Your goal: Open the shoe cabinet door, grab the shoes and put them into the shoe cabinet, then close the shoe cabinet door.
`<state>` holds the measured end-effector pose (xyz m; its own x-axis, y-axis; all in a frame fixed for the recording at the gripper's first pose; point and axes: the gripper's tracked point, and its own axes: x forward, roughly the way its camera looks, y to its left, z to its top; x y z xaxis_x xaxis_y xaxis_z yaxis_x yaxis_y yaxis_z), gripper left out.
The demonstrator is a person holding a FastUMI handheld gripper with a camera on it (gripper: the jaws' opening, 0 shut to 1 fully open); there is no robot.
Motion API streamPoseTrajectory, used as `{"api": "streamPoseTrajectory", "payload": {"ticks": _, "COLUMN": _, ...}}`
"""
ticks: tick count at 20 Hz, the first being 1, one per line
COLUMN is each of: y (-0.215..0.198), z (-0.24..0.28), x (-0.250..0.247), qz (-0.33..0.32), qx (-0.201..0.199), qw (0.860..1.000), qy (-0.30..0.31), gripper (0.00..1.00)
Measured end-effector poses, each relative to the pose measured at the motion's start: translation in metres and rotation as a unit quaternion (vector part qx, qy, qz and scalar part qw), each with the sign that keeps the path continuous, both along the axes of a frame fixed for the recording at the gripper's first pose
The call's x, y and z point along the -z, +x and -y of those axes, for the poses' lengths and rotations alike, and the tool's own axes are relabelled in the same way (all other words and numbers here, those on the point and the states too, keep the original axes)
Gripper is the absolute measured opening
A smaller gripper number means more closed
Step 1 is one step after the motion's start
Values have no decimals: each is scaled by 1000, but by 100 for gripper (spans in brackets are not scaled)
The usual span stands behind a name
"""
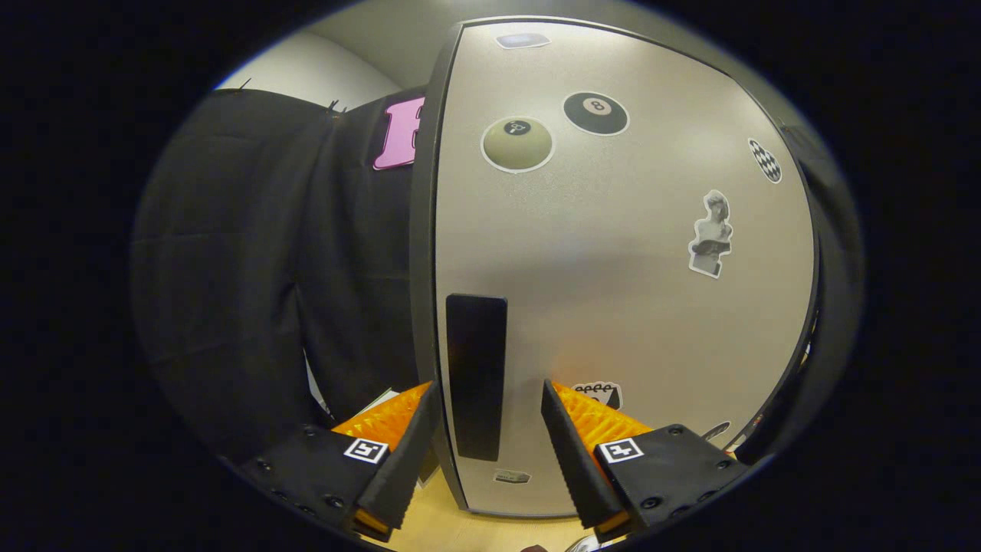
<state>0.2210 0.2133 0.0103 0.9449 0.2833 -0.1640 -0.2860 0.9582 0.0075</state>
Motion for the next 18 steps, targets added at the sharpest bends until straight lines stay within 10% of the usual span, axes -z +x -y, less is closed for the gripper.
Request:
{"api": "streamPoseTrajectory", "payload": {"ticks": 5, "y": -2, "z": -7, "x": 1, "qz": -22, "qx": 15, "qw": 999, "qy": 23, "gripper": 39}}
{"api": "streamPoseTrajectory", "payload": {"ticks": 18, "y": -20, "z": -7, "x": 1, "qz": -39, "qx": -9, "qw": 999, "qy": 27, "gripper": 19}}
